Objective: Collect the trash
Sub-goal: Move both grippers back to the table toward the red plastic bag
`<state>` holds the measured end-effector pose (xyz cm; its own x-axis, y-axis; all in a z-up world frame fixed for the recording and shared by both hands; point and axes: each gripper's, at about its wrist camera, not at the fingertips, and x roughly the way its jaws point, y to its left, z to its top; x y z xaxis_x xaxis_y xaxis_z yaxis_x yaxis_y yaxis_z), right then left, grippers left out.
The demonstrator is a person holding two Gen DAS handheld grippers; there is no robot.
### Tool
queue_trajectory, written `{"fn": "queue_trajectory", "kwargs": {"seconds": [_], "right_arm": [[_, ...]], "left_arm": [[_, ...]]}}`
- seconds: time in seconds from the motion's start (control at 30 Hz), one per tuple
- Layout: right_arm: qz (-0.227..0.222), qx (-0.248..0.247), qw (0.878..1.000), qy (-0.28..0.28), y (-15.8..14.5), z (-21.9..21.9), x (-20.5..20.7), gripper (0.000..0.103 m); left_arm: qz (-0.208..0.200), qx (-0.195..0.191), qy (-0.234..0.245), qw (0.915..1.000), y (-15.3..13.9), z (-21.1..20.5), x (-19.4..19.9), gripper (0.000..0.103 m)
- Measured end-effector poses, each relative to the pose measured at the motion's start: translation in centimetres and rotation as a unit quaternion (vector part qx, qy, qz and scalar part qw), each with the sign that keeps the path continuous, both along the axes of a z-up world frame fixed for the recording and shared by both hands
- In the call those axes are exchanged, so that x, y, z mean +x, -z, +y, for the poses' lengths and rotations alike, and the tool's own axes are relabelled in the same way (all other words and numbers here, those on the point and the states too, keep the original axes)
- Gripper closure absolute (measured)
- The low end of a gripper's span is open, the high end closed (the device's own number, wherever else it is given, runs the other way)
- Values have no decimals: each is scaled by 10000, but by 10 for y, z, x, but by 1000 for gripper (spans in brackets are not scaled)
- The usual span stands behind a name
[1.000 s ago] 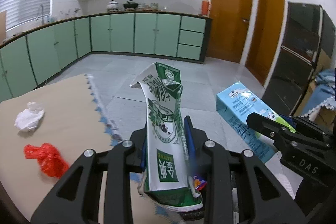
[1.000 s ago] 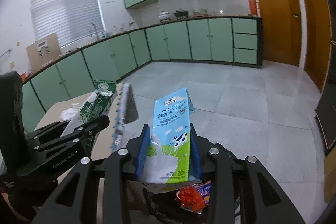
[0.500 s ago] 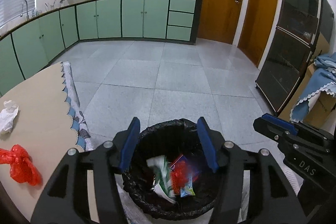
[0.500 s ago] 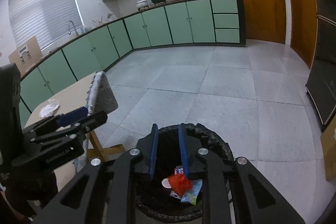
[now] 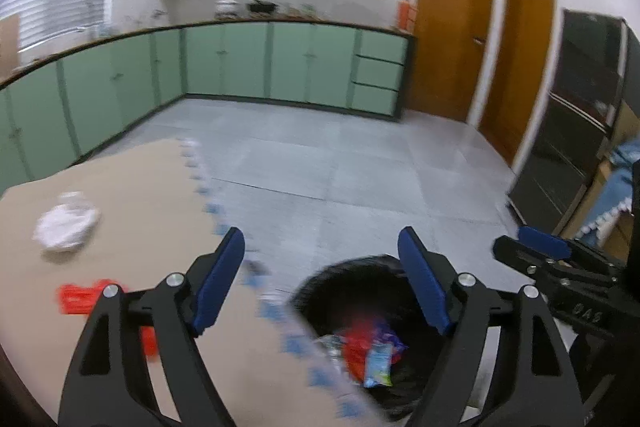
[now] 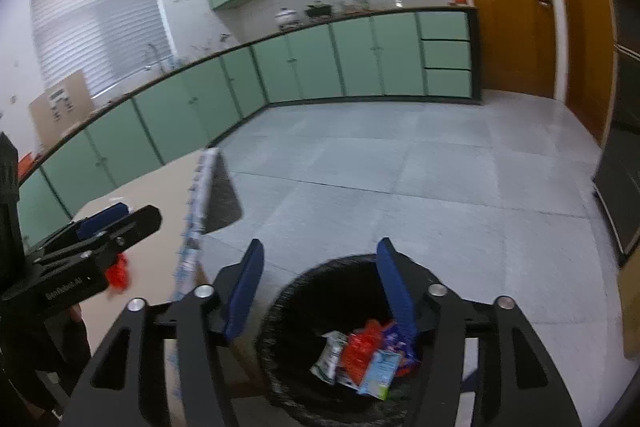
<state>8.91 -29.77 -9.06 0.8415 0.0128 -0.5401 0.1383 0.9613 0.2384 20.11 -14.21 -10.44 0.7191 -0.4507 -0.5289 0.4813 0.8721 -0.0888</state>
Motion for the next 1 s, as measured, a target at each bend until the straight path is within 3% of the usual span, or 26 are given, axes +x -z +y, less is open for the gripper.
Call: {"fn": "queue_trajectory", "kwargs": {"seconds": [0.2,0.43,0.7,1.0], "right_arm": [[-96,-74,9963,-855,-12,72,38,33],[-157,-99,9854,-1694,-9,161,77,33],[8,-151,9788,-2045,8,221,104,33],[418,-314,9740,-2204,28,254,122,32]], "left_arm": [[-183,209,-1033,9943,-7,94,12,25],[-162,461,-2080,9769,-2,188,19,25],[4,455,-2543,9660,7,243,17,25],[186,362,-2682,9625,15,268,24,25]]}}
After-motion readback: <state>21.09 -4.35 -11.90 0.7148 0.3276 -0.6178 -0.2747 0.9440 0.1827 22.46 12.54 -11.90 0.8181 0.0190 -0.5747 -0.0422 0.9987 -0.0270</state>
